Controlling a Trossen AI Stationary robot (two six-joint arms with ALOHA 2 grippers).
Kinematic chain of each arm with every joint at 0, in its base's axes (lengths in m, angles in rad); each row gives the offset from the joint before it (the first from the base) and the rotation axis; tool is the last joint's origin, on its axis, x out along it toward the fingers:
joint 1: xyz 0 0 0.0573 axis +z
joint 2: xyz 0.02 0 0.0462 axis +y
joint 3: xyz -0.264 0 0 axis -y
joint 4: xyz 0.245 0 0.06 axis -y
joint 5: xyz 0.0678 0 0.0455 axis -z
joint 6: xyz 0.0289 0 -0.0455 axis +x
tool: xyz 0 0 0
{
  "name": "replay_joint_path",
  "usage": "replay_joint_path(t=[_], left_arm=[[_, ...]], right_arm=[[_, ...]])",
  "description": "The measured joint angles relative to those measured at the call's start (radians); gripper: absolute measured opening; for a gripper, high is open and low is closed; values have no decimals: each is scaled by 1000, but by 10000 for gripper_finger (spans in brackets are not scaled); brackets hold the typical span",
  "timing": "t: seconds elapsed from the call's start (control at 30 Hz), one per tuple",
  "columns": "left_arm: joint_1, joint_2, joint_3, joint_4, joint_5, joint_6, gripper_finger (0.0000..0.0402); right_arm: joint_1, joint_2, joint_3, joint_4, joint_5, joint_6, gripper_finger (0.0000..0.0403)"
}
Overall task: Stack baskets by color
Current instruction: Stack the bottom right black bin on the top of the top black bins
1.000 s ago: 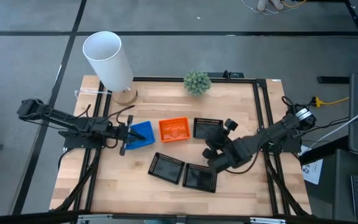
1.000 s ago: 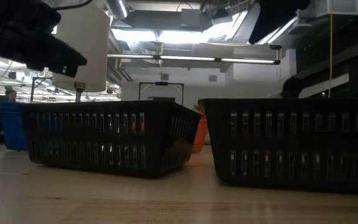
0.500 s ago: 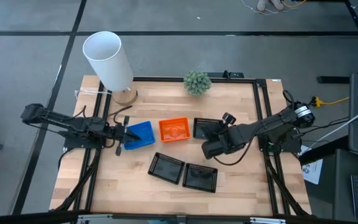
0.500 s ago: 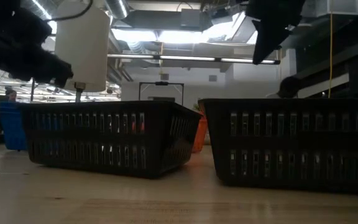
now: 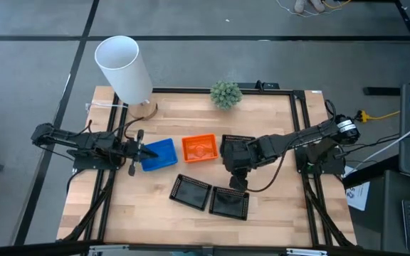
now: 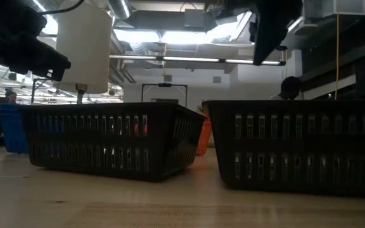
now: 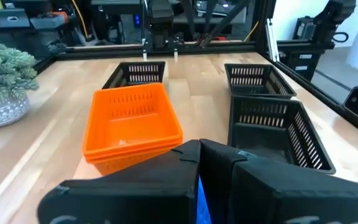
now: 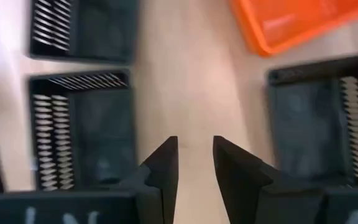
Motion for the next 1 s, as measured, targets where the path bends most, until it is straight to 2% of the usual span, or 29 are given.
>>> replay_joint_path(t=[0.23,0.47,0.6,1.0], left_arm=[[0,1,0,-2,-18,-7,0],[0,1,0,-2,-18,-6,0],[0,1,0,-2,-18,-6,0],[0,2,0,-6,-18,-6,0]], right_arm=[[41,1,0,63,-18,4,100],[106,15,-33,122,-19,90,100],[126,52,-36,137,-19,156,100],[154,192,-37,139,-16,161,100]])
